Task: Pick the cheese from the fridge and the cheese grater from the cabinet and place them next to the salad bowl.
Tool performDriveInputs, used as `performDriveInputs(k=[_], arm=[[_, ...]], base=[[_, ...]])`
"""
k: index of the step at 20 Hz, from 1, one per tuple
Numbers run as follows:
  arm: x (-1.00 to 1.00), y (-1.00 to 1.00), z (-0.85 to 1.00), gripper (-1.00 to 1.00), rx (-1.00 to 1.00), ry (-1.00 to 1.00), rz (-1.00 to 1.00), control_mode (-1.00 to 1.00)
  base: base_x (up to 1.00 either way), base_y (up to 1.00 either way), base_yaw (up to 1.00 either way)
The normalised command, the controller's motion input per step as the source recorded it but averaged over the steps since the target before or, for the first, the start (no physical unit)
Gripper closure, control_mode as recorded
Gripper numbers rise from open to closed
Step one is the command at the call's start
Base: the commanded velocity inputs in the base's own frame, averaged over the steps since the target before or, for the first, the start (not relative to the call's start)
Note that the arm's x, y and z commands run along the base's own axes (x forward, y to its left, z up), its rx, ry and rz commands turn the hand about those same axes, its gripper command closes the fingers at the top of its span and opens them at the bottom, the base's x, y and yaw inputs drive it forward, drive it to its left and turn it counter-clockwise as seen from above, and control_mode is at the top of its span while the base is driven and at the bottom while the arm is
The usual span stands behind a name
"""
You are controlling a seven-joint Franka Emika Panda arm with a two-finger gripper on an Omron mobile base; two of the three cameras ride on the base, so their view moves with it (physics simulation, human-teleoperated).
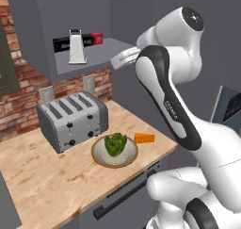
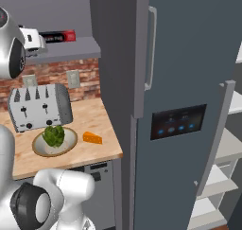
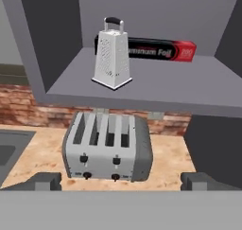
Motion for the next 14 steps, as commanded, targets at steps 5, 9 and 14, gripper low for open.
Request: performDriveInputs(k=[5,9,14], arm=[[0.38,0.31,0.0,-1.0,0.0,-0.03,0.01,-1.0],[0.35,0.26,0.0,-1.0,0.0,-0.01,0.01,-1.0],[0.45,0.15,0.0,-1.0,0.0,0.0,0.0,-1.0]], base=[[0.0,0.0,0.0],[0.0,0.0,0.0],[0.0,0.0,0.0]])
